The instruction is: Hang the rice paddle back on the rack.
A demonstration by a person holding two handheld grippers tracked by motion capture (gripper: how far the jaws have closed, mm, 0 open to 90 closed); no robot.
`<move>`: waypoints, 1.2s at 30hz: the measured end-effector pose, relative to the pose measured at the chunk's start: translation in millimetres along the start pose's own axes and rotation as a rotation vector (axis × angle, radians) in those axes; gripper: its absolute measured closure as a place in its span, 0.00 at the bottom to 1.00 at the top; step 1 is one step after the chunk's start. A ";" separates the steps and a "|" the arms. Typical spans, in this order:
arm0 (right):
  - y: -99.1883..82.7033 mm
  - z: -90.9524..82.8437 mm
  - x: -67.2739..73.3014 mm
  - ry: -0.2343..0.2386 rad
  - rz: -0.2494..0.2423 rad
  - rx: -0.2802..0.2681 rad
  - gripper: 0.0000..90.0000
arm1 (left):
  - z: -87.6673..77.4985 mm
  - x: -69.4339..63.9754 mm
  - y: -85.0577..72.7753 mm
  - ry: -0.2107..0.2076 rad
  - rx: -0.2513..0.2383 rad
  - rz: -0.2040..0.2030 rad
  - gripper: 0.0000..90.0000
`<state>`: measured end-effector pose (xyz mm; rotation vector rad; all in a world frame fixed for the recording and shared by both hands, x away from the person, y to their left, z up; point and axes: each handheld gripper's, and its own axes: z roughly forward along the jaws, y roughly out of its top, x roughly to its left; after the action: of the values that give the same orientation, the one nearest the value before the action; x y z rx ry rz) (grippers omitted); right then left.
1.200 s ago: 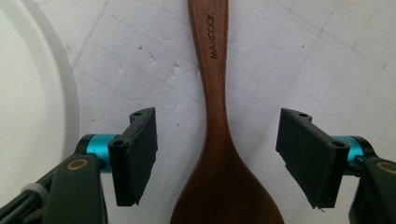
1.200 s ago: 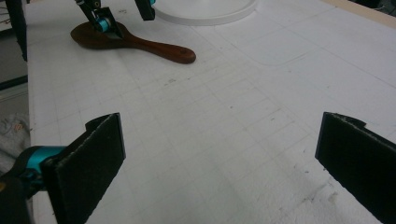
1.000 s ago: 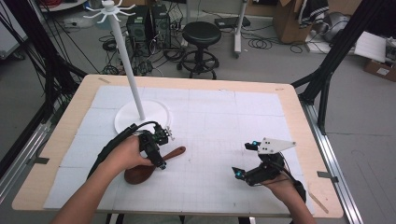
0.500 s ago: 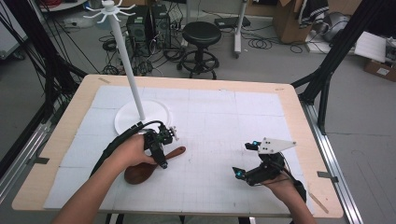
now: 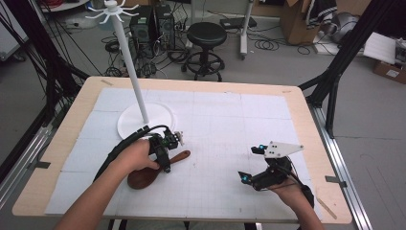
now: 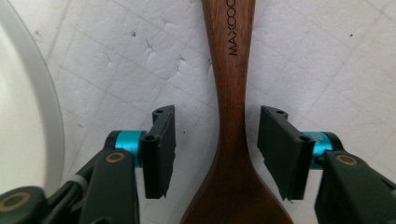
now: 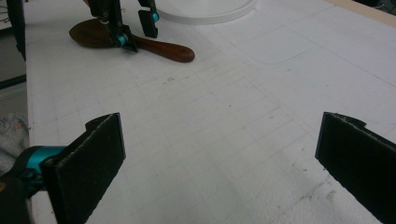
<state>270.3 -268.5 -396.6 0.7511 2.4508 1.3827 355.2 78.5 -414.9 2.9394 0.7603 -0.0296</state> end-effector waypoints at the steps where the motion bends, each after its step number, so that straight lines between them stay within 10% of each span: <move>1: 0.0 0.1 0.2 -0.001 0.003 -0.002 0.01 | -0.2 0.3 0.4 0.000 0.000 -0.001 0.54; 36: -0.4 1.9 0.5 0.009 -0.006 0.011 0.01 | -0.6 -6.2 6.9 0.012 0.031 0.074 0.77</move>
<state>270.6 -267.0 -397.9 0.7410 2.4671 1.3742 353.2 69.6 -413.4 2.9969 0.6582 -0.0174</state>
